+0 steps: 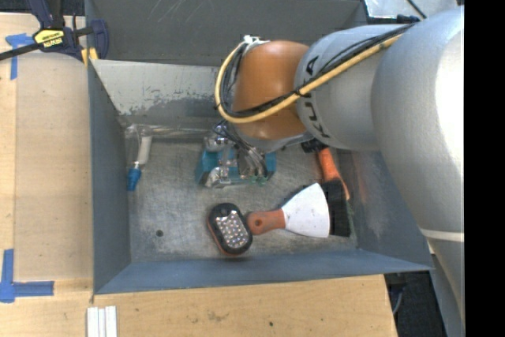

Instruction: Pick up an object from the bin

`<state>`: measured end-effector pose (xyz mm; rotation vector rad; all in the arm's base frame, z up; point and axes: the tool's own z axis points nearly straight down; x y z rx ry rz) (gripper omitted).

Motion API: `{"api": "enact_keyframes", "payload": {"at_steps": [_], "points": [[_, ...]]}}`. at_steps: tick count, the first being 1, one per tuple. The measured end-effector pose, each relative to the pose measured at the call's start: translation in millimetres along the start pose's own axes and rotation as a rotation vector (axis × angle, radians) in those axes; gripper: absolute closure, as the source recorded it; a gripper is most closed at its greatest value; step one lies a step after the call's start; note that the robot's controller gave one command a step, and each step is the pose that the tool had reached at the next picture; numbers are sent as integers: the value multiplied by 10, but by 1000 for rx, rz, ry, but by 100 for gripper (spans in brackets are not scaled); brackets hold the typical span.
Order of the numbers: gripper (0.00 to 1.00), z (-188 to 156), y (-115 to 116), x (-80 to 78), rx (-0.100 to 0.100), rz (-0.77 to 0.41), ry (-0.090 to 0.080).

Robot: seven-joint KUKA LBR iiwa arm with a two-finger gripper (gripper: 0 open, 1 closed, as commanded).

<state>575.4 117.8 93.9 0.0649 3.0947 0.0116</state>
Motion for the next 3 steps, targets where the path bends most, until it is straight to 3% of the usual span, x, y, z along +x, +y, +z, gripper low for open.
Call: {"api": "enact_keyframes", "payload": {"at_steps": [3], "points": [[100, 0, 1, 0, 0, 0, 0]]}}
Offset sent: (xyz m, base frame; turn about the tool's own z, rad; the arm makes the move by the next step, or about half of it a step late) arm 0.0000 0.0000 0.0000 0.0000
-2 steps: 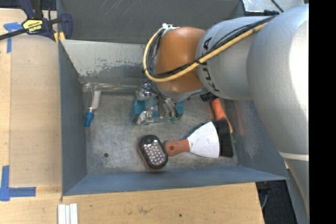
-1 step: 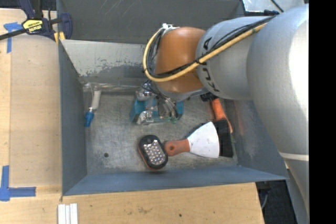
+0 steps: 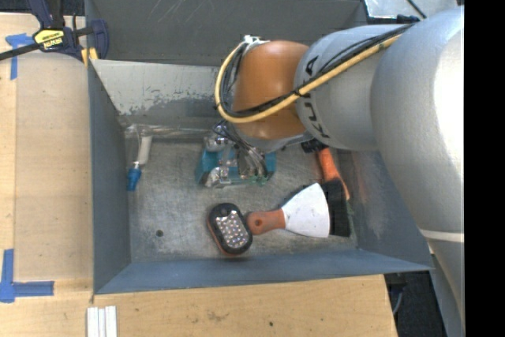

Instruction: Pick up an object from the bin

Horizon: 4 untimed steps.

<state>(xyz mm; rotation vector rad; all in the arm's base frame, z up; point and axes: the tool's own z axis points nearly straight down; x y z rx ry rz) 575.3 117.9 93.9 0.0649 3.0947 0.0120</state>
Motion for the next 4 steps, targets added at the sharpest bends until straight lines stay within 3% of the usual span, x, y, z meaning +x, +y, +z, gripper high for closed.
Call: {"api": "enact_keyframes", "payload": {"at_steps": [3, 4], "points": [[100, 0, 0, 0, 0, 0, 0], [100, 7, -51, 46, -11, 31, -11]]}}
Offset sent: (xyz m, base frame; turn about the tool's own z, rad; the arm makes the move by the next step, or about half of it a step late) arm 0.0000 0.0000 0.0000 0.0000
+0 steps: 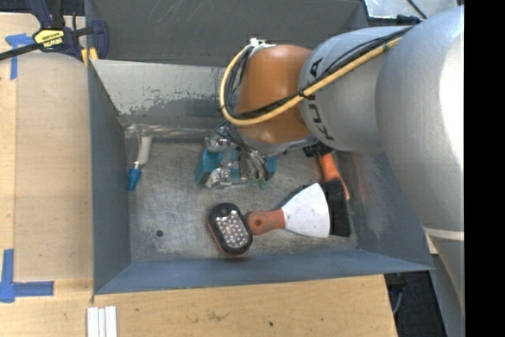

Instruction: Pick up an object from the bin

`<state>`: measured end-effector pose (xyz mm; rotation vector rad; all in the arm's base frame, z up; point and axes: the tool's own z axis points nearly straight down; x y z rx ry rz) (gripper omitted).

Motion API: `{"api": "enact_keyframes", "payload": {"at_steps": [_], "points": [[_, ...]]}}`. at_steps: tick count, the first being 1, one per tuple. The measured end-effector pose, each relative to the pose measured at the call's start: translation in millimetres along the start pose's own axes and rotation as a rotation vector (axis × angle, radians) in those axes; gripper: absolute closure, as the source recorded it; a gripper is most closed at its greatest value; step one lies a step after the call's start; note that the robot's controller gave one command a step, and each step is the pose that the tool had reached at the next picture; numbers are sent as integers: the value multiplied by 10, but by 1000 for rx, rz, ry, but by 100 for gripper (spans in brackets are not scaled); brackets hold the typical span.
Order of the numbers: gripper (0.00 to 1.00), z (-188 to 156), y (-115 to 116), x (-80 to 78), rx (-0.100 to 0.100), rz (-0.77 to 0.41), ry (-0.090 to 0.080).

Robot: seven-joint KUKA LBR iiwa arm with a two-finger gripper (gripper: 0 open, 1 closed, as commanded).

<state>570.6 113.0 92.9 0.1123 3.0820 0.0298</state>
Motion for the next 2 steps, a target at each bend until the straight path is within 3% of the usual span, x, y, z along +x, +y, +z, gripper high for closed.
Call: {"api": "enact_keyframes", "payload": {"at_steps": [2], "points": [[100, -2, -15, 0, 2, 3, 2]]}}
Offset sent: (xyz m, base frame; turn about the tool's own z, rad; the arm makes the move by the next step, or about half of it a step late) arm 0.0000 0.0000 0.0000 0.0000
